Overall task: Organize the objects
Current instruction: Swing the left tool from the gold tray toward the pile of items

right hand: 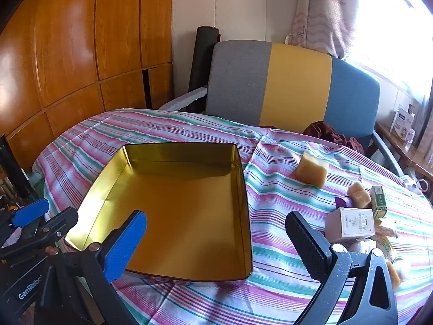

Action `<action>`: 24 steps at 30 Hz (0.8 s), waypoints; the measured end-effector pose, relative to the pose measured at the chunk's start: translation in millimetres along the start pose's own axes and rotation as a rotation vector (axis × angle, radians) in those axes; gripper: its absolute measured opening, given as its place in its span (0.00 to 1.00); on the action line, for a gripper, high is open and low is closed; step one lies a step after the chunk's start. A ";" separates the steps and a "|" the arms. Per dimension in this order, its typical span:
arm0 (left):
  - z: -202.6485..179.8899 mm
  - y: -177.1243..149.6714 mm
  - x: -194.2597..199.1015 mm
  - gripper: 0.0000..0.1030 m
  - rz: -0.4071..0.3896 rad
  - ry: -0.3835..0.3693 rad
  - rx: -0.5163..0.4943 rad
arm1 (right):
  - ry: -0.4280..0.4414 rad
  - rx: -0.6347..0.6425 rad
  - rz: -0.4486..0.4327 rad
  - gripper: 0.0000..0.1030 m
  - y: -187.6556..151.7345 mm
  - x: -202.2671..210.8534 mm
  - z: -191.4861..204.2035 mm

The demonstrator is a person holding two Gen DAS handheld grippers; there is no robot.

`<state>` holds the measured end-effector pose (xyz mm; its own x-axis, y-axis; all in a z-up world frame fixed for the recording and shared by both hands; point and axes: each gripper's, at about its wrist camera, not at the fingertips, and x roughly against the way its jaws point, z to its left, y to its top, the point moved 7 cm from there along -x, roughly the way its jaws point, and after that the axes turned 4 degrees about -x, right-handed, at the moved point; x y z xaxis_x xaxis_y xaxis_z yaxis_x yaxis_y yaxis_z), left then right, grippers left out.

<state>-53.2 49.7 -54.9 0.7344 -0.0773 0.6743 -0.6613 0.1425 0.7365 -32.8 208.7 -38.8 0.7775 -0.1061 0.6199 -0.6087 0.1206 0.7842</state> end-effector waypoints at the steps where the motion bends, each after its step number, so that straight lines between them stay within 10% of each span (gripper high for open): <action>1: -1.8 0.4 -0.6 0.54 0.001 -0.003 -0.004 | 0.000 -0.003 0.002 1.00 -0.1 -0.4 -1.2; 12: -20.3 -0.9 -6.9 0.54 0.017 -0.055 -0.041 | -0.010 -0.022 0.007 1.00 -0.6 -1.8 -15.1; 24: -56.7 -18.0 -26.1 0.54 0.186 -0.299 -0.019 | -0.077 -0.022 -0.015 1.00 3.8 6.2 -48.0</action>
<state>-51.8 105.2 -88.8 0.5228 -0.3335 0.7845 -0.7743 0.1992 0.6007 -22.7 255.9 -33.4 0.7714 -0.1831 0.6094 -0.5931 0.1403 0.7928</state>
